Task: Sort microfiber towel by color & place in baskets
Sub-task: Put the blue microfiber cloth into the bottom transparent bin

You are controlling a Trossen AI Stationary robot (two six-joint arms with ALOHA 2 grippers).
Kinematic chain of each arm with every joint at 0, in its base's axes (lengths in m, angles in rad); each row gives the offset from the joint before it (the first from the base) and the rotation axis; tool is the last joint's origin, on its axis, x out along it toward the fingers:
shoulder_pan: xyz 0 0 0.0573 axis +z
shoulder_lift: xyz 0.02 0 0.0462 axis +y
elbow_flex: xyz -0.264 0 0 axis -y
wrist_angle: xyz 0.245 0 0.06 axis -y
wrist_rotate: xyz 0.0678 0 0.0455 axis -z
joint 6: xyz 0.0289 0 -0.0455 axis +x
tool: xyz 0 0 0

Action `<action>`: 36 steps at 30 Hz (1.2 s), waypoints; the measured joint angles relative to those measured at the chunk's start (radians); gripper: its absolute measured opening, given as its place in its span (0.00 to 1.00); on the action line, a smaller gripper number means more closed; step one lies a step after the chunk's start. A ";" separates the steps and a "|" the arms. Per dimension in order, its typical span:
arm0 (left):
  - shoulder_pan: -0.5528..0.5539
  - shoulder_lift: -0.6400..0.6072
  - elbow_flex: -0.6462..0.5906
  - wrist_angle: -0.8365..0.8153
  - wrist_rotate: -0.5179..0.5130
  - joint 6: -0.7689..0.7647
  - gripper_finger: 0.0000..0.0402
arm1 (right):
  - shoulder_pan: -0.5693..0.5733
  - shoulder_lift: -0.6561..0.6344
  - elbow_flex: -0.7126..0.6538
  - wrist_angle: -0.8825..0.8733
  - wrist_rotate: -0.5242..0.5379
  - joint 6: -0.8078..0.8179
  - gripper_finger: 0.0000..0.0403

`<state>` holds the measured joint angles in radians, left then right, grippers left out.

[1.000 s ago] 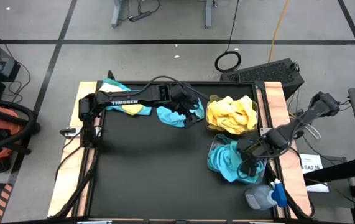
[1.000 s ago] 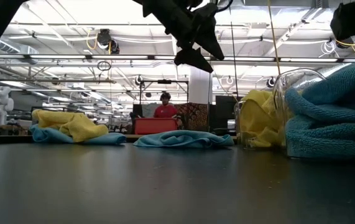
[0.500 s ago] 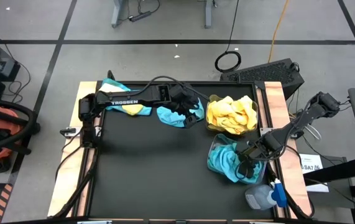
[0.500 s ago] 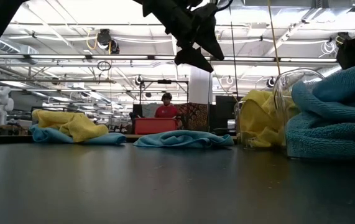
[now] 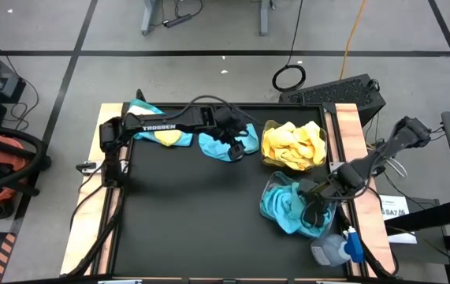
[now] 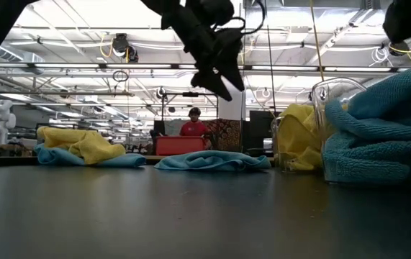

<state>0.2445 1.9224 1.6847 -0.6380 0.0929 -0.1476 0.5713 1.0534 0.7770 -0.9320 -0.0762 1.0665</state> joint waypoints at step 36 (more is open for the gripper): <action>0.128 0.032 -0.223 0.104 -0.082 -0.030 0.69 | 0.000 -0.002 0.511 -0.137 0.238 -0.189 0.52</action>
<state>0.3722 1.9547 1.4616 -0.5339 0.0106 -0.1778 0.5713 1.0512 1.2884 -1.0691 0.1619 0.8776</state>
